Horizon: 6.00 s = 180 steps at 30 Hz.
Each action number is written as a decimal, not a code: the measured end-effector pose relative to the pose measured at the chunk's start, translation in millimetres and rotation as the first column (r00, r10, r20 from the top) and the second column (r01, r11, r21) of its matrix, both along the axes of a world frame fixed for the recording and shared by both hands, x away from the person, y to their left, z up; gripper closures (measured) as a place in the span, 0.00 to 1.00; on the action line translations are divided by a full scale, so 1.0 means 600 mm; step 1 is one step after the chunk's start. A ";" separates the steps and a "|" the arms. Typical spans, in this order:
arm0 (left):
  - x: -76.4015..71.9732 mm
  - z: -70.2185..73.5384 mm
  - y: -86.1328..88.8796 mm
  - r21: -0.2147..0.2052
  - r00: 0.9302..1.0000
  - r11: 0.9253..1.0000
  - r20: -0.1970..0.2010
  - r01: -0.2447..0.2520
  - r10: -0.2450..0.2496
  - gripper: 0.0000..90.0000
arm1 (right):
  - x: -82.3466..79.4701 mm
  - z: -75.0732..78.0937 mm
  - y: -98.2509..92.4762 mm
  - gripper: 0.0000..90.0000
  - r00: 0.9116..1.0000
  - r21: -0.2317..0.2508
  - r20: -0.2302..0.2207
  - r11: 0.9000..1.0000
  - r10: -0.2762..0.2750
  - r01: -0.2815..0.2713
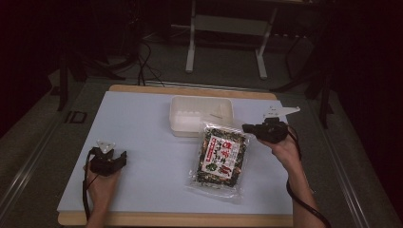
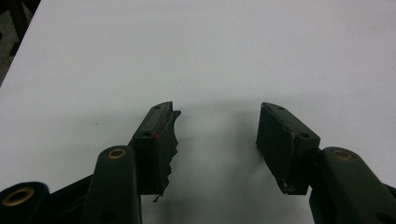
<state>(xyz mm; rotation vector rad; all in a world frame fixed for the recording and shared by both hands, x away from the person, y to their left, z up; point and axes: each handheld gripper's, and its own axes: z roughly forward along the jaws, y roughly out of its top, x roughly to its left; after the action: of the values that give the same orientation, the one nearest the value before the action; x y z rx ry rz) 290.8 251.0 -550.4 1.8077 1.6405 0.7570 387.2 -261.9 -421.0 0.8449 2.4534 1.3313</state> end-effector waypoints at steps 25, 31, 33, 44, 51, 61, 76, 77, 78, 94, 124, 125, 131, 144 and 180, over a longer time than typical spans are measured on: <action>-0.001 0.000 0.000 0.000 1.000 1.000 0.003 0.002 -0.002 0.52 | 0.005 0.081 0.060 0.99 0.998 0.060 0.053 0.997 0.035 -0.038; -0.001 0.001 0.002 -0.016 1.000 1.000 0.013 0.000 0.000 0.51 | 0.004 0.089 0.066 0.99 0.998 0.071 0.057 0.996 0.041 -0.045; -0.001 0.001 0.002 -0.017 1.000 1.000 0.012 -0.001 0.001 0.51 | 0.004 0.091 0.068 0.99 0.997 0.070 0.060 0.997 0.040 -0.044; -0.001 0.000 0.000 -0.009 1.000 1.000 0.014 0.000 0.001 0.49 | 0.001 0.102 0.073 1.00 0.996 0.093 0.071 0.994 0.055 -0.062; -0.001 0.001 0.000 -0.008 1.000 1.000 0.009 0.002 -0.002 0.49 | -0.003 0.111 0.078 1.00 0.994 0.125 0.063 0.988 0.085 -0.092; 0.000 0.001 0.000 -0.010 1.000 1.000 0.004 0.004 -0.004 0.49 | -0.010 0.123 0.087 1.00 0.990 0.141 0.071 0.982 0.118 -0.127; 0.000 0.001 0.001 -0.012 1.000 1.000 0.005 0.003 -0.003 0.49 | -0.012 0.145 0.100 1.00 0.988 0.147 0.088 0.979 0.127 -0.140; 0.000 0.001 0.001 -0.012 1.000 1.000 0.005 0.003 -0.003 0.49 | -0.012 0.147 0.100 1.00 0.988 0.150 0.087 0.979 0.127 -0.139; 0.000 0.001 0.001 -0.012 1.000 1.000 0.005 0.003 -0.003 0.49 | -0.012 0.148 0.100 1.00 0.988 0.150 0.088 0.979 0.128 -0.140; 0.000 0.001 0.001 -0.009 1.000 1.000 0.001 0.006 -0.006 0.49 | -0.001 0.164 0.104 1.00 0.986 0.182 0.096 0.972 0.136 -0.152; 0.000 0.001 0.001 -0.012 1.000 1.000 0.000 0.005 -0.005 0.49 | 0.025 0.198 0.127 1.00 0.983 0.216 0.123 0.963 0.134 -0.159; 0.000 0.001 0.001 -0.011 1.000 1.000 0.000 0.006 -0.006 0.49 | 0.025 0.200 0.128 1.00 0.983 0.218 0.126 0.963 0.136 -0.161; 0.000 0.001 0.001 -0.012 1.000 1.000 -0.001 0.006 -0.006 0.49 | 0.026 0.214 0.131 1.00 0.981 0.235 0.140 0.958 0.136 -0.167; 0.000 0.000 0.001 -0.011 1.000 1.000 -0.001 0.006 -0.006 0.48 | 0.038 0.228 0.136 1.00 0.979 0.258 0.166 0.952 0.121 -0.162; 0.000 0.000 0.002 -0.016 1.000 1.000 0.002 0.006 -0.006 0.48 | 0.098 0.194 0.171 1.00 0.978 0.307 0.200 0.943 0.067 -0.127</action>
<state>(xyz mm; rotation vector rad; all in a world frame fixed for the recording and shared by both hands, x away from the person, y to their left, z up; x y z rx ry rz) 291.1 252.2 -550.3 1.7992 1.6349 0.7411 445.7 -159.1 -304.8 0.6333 2.1943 1.7901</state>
